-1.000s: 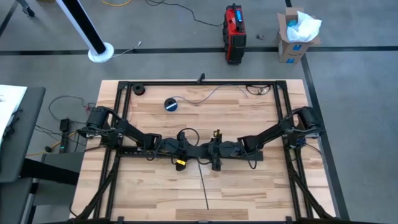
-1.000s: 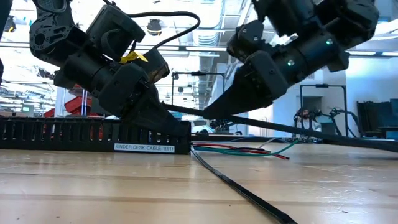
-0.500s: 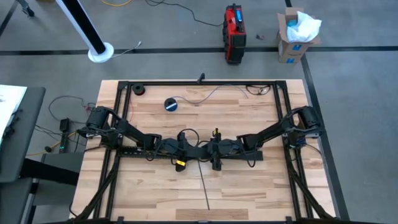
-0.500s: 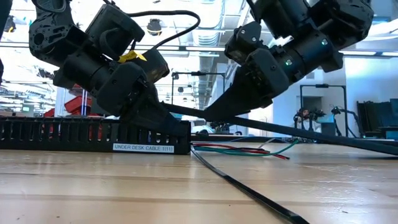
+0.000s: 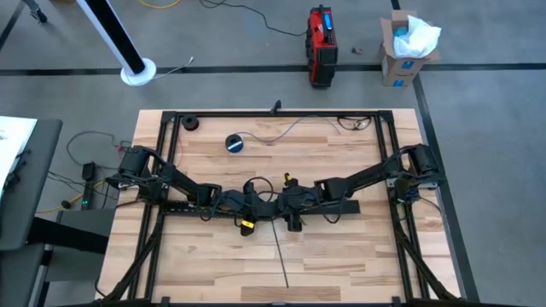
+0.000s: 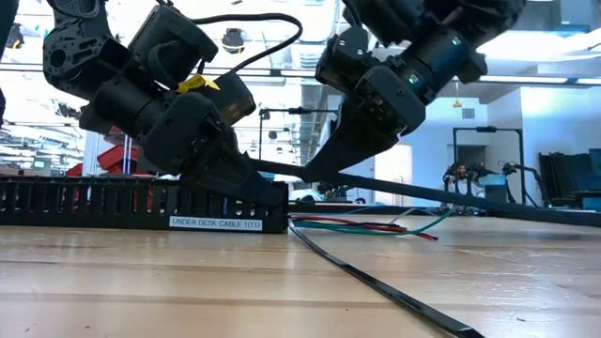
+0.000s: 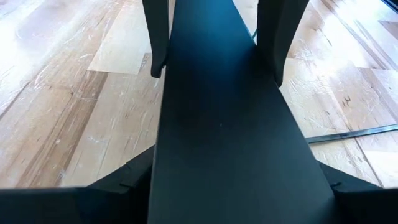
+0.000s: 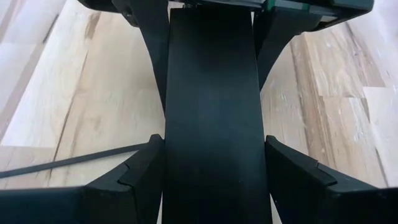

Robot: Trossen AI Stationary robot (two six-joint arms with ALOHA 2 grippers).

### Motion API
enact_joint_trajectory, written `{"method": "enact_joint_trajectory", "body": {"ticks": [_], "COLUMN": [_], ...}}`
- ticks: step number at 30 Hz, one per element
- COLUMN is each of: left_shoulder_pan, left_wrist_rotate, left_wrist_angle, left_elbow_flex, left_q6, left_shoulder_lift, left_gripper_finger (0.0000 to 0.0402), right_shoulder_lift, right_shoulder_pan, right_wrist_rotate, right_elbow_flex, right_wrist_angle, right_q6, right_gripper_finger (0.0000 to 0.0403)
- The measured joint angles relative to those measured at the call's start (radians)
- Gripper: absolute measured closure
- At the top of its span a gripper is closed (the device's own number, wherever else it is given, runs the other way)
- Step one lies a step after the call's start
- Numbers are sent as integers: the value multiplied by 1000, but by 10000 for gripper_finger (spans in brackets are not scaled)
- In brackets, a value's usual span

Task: Ziptie cables
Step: Close the black cable duct with the black cable duct cover

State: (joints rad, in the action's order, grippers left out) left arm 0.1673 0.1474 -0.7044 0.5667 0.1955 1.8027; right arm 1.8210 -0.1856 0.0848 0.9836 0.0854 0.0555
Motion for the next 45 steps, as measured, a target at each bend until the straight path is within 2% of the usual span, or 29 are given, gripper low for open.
{"method": "enact_joint_trajectory", "body": {"ticks": [14, 22, 28, 45], "left_shoulder_pan": [0, 0, 0, -2], "left_wrist_rotate": [1, 2, 2, 12], "left_wrist_angle": [-3, -3, -6, -2], "left_elbow_flex": [1, 1, 1, 1], "left_q6": [-11, -11, -10, -24], "left_shoulder_lift": [0, 0, 0, 0], "left_gripper_finger": [172, 172, 172, 172], "right_shoulder_lift": [0, 0, 0, -1], "right_shoulder_pan": [-1, 0, 0, -9], "right_wrist_rotate": [-77, -77, -84, -100], "right_elbow_flex": [60, 62, 130, 129], "right_wrist_angle": [-149, -161, -299, -383], "right_q6": [56, 27, 4, -27], "right_gripper_finger": [177, 177, 177, 177]}}
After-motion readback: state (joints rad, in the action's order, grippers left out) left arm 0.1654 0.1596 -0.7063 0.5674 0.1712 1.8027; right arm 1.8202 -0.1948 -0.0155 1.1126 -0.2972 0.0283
